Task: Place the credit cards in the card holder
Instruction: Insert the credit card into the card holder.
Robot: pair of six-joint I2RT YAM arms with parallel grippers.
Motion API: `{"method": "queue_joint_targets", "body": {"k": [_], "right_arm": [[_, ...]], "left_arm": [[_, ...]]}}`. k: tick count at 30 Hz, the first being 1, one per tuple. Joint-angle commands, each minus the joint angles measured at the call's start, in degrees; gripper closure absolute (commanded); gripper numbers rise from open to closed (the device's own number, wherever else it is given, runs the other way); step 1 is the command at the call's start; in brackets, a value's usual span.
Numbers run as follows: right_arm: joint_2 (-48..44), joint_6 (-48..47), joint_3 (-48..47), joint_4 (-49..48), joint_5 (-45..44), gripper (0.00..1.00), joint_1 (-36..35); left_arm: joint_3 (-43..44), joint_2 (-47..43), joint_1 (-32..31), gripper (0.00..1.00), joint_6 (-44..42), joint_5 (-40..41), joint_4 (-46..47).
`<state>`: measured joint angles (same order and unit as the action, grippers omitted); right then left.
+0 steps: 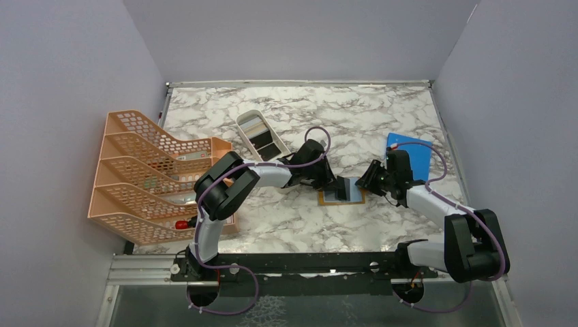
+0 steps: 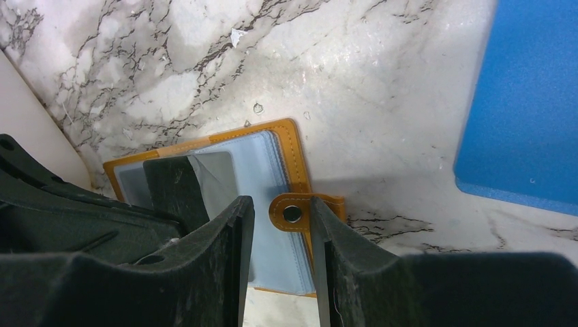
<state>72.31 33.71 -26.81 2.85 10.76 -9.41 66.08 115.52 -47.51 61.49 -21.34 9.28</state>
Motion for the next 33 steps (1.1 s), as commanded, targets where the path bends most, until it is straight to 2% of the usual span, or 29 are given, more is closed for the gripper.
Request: {"method": "queue_joint_targets", "body": {"k": [1,6,12,23,33], "right_arm": [[-0.1,0.8,1.6,2.3,2.3,0.6,-0.4],[0.3,0.5,2.0,2.2,2.2,0.6,-0.4],[0.6,0.7,1.6,2.2,2.8,0.6,-0.4],[-5.2,-1.1,-1.1,8.9,-1.6,0.55,-0.4],[-8.0,-2.3,-3.2,11.8,-2.3,0.55,-0.4]], "left_arm": [[-0.3,0.7,-0.6,1.0,0.1,4.6,1.8],[-1.2,1.4,-0.7,0.99,0.6,3.9,3.2],[-0.2,2.7,-2.1,0.88,0.6,2.7,5.2],[3.1,-2.3,-2.0,0.69,-9.1,10.6,-5.5],[3.8,-3.0,-2.2,0.68,-12.3,11.0,-5.7]]}}
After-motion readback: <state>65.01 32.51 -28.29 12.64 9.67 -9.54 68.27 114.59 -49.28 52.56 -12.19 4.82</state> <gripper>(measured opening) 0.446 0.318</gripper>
